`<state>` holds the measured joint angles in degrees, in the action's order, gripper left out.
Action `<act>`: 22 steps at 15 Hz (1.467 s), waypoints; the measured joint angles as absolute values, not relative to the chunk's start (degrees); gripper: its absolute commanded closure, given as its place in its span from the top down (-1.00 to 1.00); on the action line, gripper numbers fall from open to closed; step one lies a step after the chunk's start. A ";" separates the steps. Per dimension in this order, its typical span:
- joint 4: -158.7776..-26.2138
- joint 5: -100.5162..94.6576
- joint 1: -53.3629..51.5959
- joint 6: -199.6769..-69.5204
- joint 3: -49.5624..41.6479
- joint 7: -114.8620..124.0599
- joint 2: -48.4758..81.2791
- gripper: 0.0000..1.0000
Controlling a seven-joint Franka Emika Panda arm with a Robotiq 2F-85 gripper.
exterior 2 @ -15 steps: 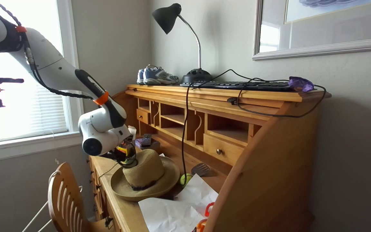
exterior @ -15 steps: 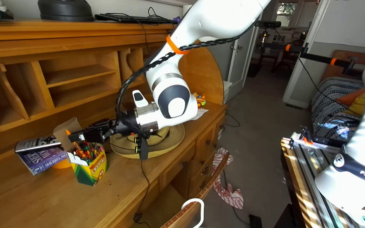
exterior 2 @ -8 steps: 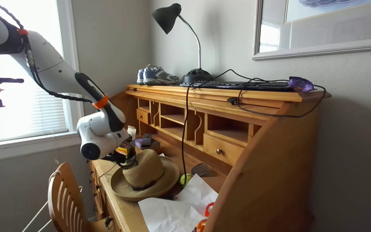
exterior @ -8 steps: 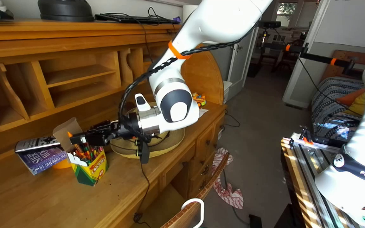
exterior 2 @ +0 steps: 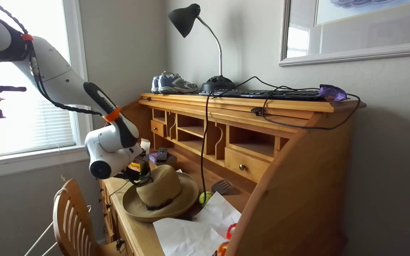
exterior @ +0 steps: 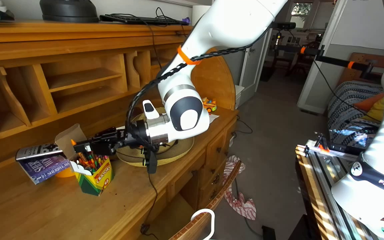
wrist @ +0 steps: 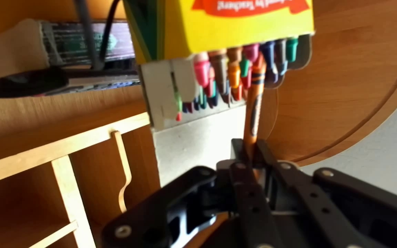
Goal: Put the crayon in the crayon box
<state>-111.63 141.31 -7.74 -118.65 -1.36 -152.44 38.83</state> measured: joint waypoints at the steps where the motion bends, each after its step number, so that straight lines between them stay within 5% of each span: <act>1: -111.64 141.31 -7.74 -118.58 -1.37 -152.53 38.84 -0.95; 22: -117.21 141.31 -6.45 -110.60 -1.37 -154.88 36.23 -0.95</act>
<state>-117.21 141.31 -6.45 -110.60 -1.37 -154.88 36.23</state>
